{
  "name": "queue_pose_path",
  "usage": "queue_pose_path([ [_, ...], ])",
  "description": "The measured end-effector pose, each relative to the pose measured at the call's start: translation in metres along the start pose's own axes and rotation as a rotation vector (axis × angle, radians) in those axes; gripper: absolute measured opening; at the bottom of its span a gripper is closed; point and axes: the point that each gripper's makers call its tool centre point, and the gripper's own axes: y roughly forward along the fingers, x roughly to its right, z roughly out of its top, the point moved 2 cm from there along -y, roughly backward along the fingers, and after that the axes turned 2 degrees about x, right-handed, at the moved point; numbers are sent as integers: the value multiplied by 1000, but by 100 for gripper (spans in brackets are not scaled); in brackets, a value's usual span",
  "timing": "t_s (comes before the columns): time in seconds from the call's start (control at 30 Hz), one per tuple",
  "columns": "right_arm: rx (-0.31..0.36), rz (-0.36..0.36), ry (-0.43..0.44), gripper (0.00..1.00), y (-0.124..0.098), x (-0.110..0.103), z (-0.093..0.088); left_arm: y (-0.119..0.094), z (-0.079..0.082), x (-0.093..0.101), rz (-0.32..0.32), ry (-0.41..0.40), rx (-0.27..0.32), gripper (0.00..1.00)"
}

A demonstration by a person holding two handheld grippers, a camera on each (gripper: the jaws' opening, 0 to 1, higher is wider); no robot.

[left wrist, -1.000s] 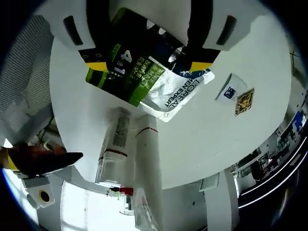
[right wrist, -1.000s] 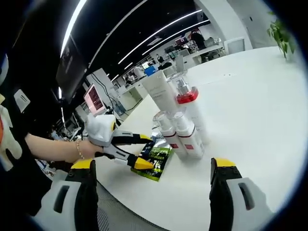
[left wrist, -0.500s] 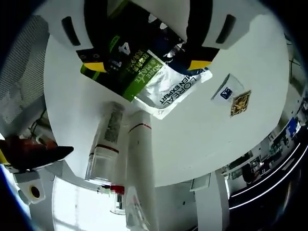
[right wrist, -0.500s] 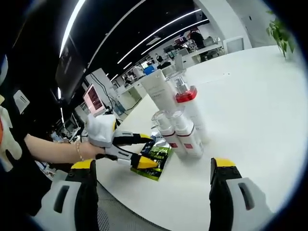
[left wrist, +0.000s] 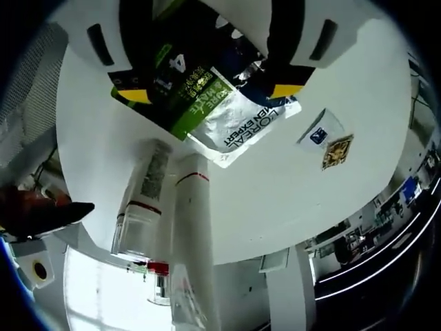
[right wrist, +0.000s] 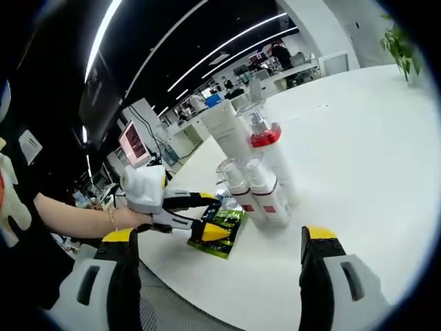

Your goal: Arrange the skincare products in the storage area until every visible bottle or jar stands upright without overlapping.

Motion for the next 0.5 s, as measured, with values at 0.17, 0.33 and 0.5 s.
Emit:
queue_pose_path([
  [0.17,0,0,0,97,0,0,0,0,0,-1,1,-3,-1,66],
  [0.33,-3,2,-4,97,0,0,-1,0,-1,3,-16,-20,-12,63],
  [0.5,-6,3,-11,97,0,-1,-1,-3,-4,5,-28,-27,-25,64],
])
